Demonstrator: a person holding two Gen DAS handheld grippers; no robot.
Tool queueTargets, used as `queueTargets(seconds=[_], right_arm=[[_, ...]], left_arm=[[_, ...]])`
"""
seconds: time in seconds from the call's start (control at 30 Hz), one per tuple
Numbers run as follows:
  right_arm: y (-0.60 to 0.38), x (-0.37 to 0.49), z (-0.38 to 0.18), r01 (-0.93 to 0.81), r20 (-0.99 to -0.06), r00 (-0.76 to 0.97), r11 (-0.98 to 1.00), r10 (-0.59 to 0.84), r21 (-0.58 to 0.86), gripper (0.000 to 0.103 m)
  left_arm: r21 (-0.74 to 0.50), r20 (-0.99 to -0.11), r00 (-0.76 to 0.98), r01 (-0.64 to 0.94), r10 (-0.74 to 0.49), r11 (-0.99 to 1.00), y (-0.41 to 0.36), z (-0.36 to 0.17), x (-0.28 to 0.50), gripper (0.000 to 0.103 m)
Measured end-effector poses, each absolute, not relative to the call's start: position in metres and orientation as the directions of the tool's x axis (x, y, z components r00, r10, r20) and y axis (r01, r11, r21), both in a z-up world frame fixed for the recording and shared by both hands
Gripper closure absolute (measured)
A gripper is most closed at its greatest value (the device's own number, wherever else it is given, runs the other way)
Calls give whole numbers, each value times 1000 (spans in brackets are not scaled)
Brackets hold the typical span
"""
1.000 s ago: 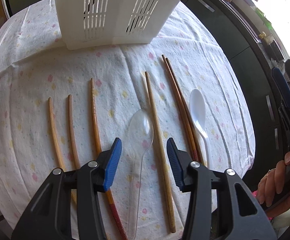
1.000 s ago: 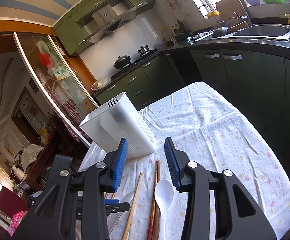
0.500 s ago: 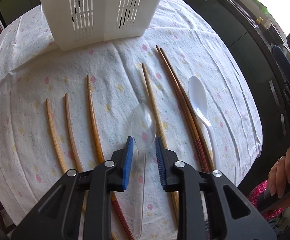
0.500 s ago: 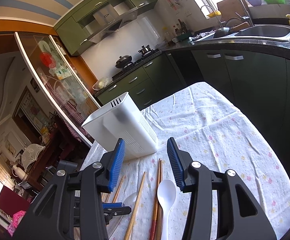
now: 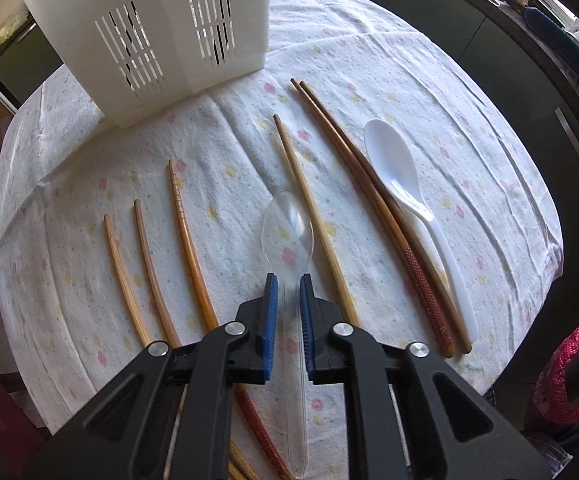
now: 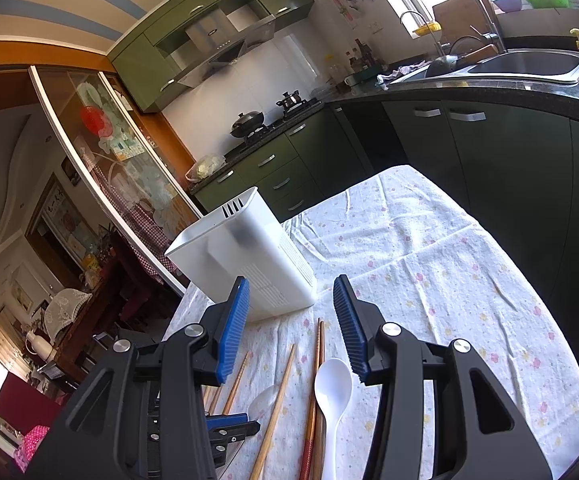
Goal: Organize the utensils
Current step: 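Grasp the clear spoon with the left tool while the right tool grasps the white spoon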
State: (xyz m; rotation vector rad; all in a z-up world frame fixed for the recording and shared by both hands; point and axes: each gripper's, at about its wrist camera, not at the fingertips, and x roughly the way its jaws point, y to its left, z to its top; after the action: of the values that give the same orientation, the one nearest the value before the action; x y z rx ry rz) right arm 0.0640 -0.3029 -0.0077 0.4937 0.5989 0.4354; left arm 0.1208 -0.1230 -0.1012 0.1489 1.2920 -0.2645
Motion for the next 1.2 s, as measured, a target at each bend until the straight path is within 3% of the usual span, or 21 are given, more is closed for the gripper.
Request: queueTargets(seconds=[0.13, 0.2, 0.3, 0.37, 0.47, 0.57, 1.03, 1.2], right_arm=[[-301, 68, -9, -233, -482, 712, 819, 511, 525, 55], [-290, 72, -12, -238, -575, 664, 864, 478, 443, 46], [-271, 71, -25, -255, -697, 600, 920, 393, 298, 45], [-261, 67, -37, -276, -746, 561, 931, 358, 239, 60], [-249, 61, -58, -306, -795, 500, 929, 343, 209, 73], [-245, 56, -74, -318, -822, 450, 923, 348, 217, 78], [-228, 56, -90, -337, -872, 385, 926, 302, 172, 78], [-224, 59, -94, -335, -885, 374, 930, 277, 149, 85]], left_arm=[[-62, -958, 254, 272, -134, 960, -119, -100, 119, 93], [-79, -952, 266, 267, -152, 960, -113, -96, 118, 93], [-88, -938, 304, 255, -167, 963, -99, -84, 113, 93], [-93, -928, 328, 253, -176, 963, -93, -75, 110, 93], [-102, -914, 359, 251, -190, 963, -86, -64, 106, 93], [-109, -897, 392, 252, -204, 962, -81, -54, 102, 94], [-141, -822, 507, 260, -259, 955, -78, -27, 88, 94], [-139, -802, 533, 272, -269, 952, -77, -22, 83, 94]])
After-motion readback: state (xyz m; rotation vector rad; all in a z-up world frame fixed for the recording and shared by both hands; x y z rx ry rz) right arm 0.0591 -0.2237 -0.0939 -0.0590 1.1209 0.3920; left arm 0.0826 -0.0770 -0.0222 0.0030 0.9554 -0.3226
